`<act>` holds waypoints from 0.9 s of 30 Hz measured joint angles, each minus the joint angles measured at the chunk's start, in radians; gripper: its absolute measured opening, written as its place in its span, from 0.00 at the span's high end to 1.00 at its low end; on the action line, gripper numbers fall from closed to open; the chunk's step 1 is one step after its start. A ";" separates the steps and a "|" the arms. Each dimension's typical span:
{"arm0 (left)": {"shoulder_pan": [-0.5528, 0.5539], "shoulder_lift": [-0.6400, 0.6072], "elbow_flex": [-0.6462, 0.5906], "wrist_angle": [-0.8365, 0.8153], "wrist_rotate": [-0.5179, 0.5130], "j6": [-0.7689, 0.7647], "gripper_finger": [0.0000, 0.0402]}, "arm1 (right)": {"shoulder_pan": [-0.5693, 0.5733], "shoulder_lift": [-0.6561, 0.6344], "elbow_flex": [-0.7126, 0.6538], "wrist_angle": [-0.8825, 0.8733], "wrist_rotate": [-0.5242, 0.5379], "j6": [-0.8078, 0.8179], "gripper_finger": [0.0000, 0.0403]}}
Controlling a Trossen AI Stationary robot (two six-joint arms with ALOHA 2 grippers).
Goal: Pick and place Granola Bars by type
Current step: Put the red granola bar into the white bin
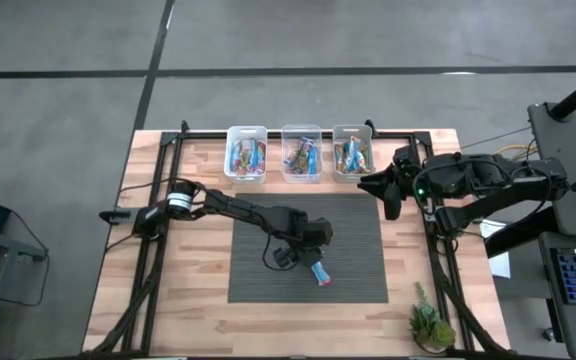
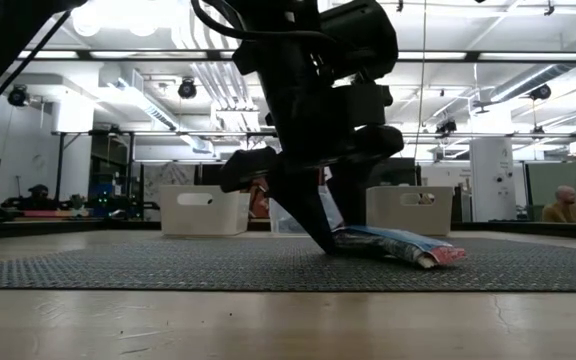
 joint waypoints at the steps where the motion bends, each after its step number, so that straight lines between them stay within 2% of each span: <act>1: 0.000 0.000 0.000 -0.001 0.001 0.000 0.62 | 0.000 0.000 0.000 0.000 0.001 0.000 0.76; 21: 0.000 0.001 0.008 -0.016 0.000 -0.019 0.73 | 0.000 0.000 0.000 0.000 0.001 -0.015 0.76; 27: 0.001 0.002 0.044 -0.036 -0.001 -0.026 0.74 | 0.000 0.000 0.000 0.000 0.001 -0.019 0.76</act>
